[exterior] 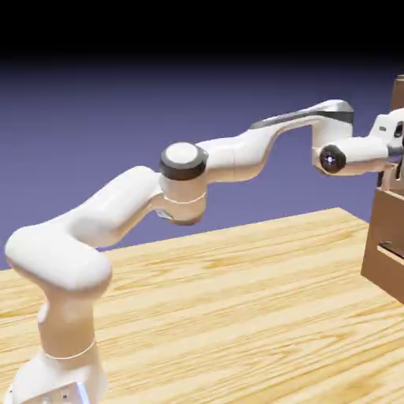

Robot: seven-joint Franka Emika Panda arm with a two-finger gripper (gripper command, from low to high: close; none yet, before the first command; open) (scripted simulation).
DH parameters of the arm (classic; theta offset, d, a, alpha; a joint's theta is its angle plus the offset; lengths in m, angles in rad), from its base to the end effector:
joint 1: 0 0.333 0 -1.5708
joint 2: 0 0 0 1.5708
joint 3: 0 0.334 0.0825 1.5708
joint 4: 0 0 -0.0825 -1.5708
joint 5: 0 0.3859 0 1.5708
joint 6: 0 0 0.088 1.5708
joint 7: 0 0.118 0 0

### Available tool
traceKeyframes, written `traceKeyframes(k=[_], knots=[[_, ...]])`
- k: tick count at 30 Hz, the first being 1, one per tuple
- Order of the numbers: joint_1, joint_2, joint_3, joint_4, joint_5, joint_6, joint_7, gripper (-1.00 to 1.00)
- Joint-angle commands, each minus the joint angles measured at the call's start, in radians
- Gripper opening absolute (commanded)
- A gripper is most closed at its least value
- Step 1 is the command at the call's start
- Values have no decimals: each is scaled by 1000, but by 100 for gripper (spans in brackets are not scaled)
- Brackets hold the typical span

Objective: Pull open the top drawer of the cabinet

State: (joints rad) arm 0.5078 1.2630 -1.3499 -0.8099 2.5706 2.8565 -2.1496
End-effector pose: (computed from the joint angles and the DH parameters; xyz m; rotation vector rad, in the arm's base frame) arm 0.8300 -0.0305 0.4873 1.7600 0.7297 1.7605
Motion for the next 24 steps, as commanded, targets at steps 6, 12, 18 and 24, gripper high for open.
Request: traceKeyframes(k=[6, 12, 18, 24], knots=[[107, -46, -21, -181, 74, -65, -106, -100], [239, -99, -59, -399, 131, -144, -202, -100], [379, -150, -109, -616, 166, -221, -279, -100], [530, -199, -175, -833, 183, -295, -344, -100]])
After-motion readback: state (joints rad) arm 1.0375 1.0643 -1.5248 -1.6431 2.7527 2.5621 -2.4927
